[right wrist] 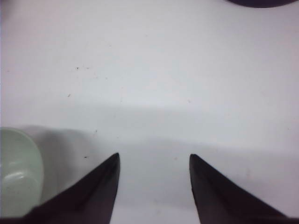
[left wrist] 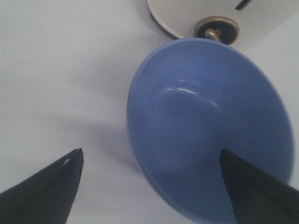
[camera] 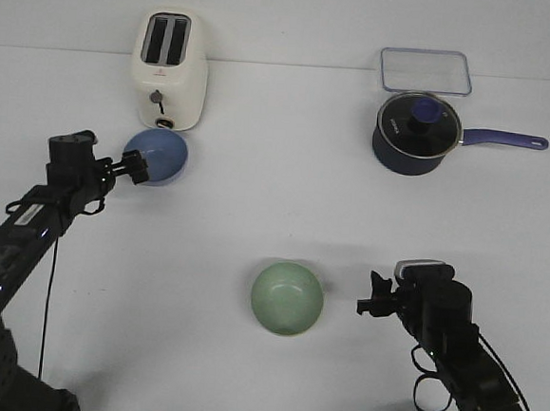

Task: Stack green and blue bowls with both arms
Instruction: 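Reach the left gripper to the light blue bowl and grasp its rim, then carry the blue bowl with the left gripper over the green bowl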

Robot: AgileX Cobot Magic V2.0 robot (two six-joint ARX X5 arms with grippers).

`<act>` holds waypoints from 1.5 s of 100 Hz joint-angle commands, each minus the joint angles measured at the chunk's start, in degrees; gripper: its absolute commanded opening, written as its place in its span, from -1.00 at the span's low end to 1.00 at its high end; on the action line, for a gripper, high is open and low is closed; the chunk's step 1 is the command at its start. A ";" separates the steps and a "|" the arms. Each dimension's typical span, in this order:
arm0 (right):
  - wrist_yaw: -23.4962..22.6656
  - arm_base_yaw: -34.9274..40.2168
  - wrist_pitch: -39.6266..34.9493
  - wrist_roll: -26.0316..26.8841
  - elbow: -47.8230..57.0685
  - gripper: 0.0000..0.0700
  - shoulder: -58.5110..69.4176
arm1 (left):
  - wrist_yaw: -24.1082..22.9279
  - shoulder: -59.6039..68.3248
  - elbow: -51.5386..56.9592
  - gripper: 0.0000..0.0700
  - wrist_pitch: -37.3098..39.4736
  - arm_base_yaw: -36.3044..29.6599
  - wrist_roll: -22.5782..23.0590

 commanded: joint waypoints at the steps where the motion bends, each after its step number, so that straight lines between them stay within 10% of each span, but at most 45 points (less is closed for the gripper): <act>1: -0.13 0.20 0.66 0.70 0.00 -0.13 0.17 | 0.15 4.92 3.76 0.53 -0.31 0.15 0.90; 11: -0.07 0.20 0.66 0.70 0.00 -0.13 0.17 | 0.74 10.80 8.50 0.32 -1.88 0.15 0.90; 27: 0.09 0.17 0.66 0.70 0.00 -0.16 0.17 | 0.79 15.19 13.00 -1.00 -5.01 0.13 0.94; 84: 3.02 -1.79 2.14 1.18 -3.08 -0.21 -0.74 | 15.69 -10.82 5.86 -0.96 -18.14 -7.56 6.21; 150: 1.49 -1.79 2.78 1.14 -3.08 -0.21 -0.76 | 13.62 -9.07 -5.38 -0.96 -7.28 -40.59 2.82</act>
